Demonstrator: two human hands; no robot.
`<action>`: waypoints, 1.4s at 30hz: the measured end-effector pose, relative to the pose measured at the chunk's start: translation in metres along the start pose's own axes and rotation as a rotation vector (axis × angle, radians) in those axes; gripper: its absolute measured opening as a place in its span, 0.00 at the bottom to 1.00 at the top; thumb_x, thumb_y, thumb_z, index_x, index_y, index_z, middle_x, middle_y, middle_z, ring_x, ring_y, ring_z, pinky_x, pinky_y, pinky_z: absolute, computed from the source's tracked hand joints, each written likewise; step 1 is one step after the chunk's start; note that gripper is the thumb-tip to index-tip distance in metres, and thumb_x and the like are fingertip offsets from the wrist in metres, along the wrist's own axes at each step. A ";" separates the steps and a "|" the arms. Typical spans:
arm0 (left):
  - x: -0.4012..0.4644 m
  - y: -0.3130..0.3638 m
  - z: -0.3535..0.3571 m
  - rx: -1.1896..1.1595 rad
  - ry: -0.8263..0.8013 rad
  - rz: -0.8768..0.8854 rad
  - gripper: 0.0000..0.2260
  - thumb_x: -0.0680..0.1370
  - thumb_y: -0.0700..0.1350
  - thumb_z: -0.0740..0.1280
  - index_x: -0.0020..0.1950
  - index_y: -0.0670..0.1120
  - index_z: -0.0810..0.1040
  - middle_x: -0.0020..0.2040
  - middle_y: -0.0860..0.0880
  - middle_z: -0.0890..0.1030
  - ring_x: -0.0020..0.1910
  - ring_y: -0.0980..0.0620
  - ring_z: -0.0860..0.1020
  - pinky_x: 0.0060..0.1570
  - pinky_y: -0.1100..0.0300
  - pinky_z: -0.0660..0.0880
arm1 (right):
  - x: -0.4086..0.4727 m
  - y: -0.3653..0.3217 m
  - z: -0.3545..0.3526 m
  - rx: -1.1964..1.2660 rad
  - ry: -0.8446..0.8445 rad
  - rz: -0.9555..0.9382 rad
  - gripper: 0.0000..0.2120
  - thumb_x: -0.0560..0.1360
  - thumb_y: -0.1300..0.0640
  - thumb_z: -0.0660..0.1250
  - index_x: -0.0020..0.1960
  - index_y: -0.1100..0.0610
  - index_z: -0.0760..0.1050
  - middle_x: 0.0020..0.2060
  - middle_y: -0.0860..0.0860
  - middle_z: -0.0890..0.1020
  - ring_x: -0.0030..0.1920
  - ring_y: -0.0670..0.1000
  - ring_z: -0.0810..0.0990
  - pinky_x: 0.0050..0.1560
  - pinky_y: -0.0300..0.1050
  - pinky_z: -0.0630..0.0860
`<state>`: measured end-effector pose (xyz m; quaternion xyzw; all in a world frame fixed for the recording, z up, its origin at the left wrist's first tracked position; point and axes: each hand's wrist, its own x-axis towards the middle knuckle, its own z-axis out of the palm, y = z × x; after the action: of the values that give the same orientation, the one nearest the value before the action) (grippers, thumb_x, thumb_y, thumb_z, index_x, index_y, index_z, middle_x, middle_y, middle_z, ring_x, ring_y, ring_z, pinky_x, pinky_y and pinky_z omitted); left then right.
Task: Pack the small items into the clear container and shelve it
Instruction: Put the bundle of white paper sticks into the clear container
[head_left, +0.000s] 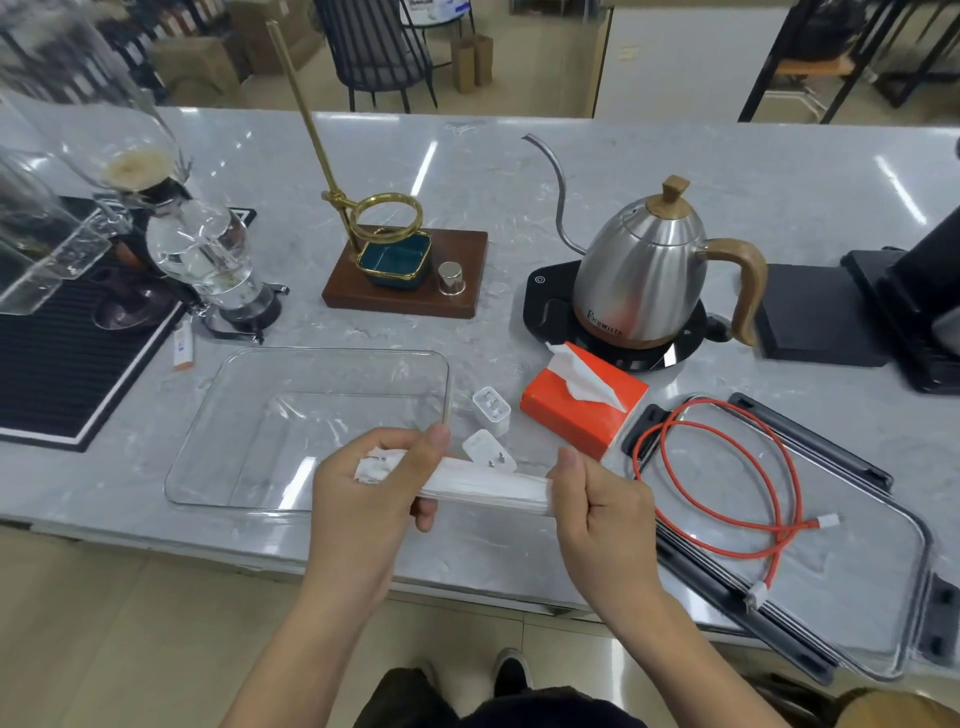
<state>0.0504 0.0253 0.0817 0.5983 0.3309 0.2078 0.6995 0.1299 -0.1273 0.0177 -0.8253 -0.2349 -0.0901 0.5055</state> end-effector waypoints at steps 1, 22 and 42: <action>0.003 0.002 -0.006 0.028 -0.007 0.012 0.12 0.63 0.52 0.76 0.34 0.44 0.83 0.27 0.43 0.76 0.21 0.49 0.70 0.22 0.59 0.70 | 0.002 -0.003 0.002 -0.015 0.000 -0.010 0.23 0.80 0.53 0.55 0.27 0.60 0.64 0.21 0.50 0.63 0.26 0.48 0.61 0.27 0.33 0.56; 0.098 0.056 -0.180 0.420 -0.307 0.019 0.08 0.71 0.36 0.75 0.44 0.49 0.88 0.35 0.47 0.86 0.28 0.50 0.82 0.31 0.66 0.78 | 0.042 -0.099 0.124 -0.160 -0.138 -0.138 0.20 0.81 0.50 0.55 0.31 0.47 0.56 0.23 0.43 0.59 0.22 0.44 0.58 0.26 0.39 0.57; 0.186 0.053 -0.191 1.147 -1.094 0.229 0.17 0.74 0.59 0.71 0.62 0.61 0.77 0.51 0.62 0.80 0.49 0.64 0.75 0.49 0.62 0.72 | 0.057 -0.095 0.151 -0.327 -0.364 0.167 0.26 0.82 0.51 0.57 0.27 0.55 0.57 0.21 0.49 0.60 0.23 0.47 0.58 0.27 0.42 0.58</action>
<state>0.0495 0.2972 0.0813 0.9120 -0.0676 -0.2470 0.3203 0.1209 0.0587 0.0439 -0.9152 -0.2352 0.0652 0.3206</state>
